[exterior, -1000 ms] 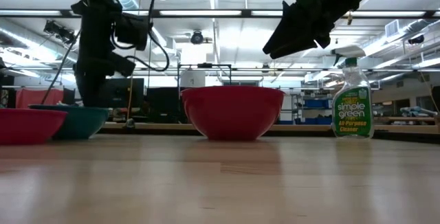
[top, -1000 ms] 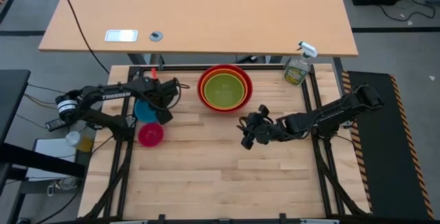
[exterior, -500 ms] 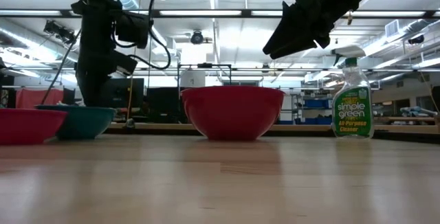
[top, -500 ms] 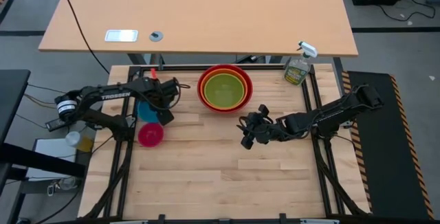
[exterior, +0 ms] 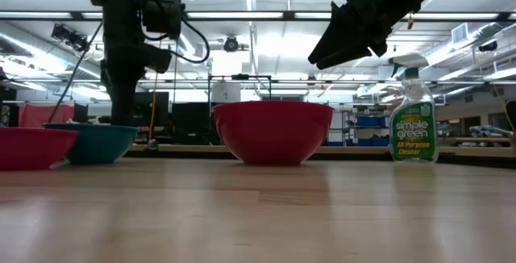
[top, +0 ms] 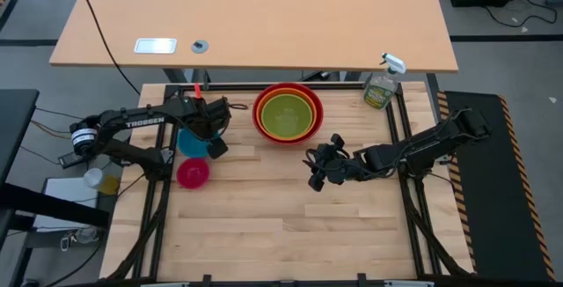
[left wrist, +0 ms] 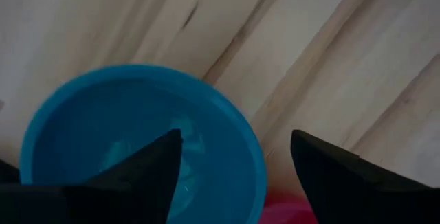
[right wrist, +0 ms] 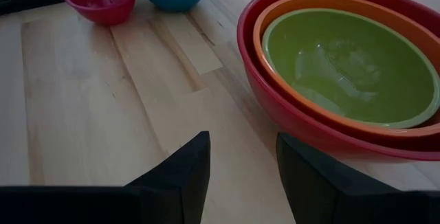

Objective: Nest bowls inside each other
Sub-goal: Stack the blue bowl on top of the green bowl

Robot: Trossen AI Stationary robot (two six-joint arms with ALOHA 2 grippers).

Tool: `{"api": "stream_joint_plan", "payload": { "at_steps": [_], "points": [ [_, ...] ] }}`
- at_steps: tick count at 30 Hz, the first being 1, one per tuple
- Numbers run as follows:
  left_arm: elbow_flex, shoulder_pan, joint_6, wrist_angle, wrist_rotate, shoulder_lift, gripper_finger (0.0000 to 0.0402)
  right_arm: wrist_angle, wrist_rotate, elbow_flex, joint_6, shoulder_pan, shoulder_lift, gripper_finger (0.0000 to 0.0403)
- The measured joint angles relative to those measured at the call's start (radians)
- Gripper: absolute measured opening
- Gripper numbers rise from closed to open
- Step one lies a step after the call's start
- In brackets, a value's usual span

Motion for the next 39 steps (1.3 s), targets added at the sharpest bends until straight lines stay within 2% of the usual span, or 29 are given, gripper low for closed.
{"api": "stream_joint_plan", "payload": {
  "at_steps": [6,13,17,26,30,33,39],
  "points": [
    [-0.059,-0.019,-0.025,0.034,-0.011,0.03,0.0289,0.001,0.0,0.0,0.004,0.0,0.0,0.0173],
    [-0.077,-0.018,-0.013,0.096,-0.027,0.07,0.0278,0.014,0.001,0.0,0.003,0.001,0.0,0.0173],
    [-0.078,-0.018,0.024,0.09,-0.027,0.107,0.0233,0.014,0.001,0.0,0.001,0.001,0.0,0.0173],
    [-0.078,-0.046,0.074,0.088,-0.03,0.153,0.0084,0.013,0.001,0.0,0.0,0.001,0.0,0.0173],
    [-0.073,-0.073,0.093,0.084,-0.059,0.15,0.003,0.013,0.001,0.0,0.0,0.001,0.0,0.0173],
    [-0.057,-0.101,0.119,0.053,-0.117,0.151,0.0011,0.013,0.001,0.0,0.0,0.001,0.0,0.0173],
    [0.05,-0.172,0.156,-0.014,-0.182,0.154,0.0015,0.013,0.001,0.0,0.0,0.001,0.0,0.0173]
  ]
}}
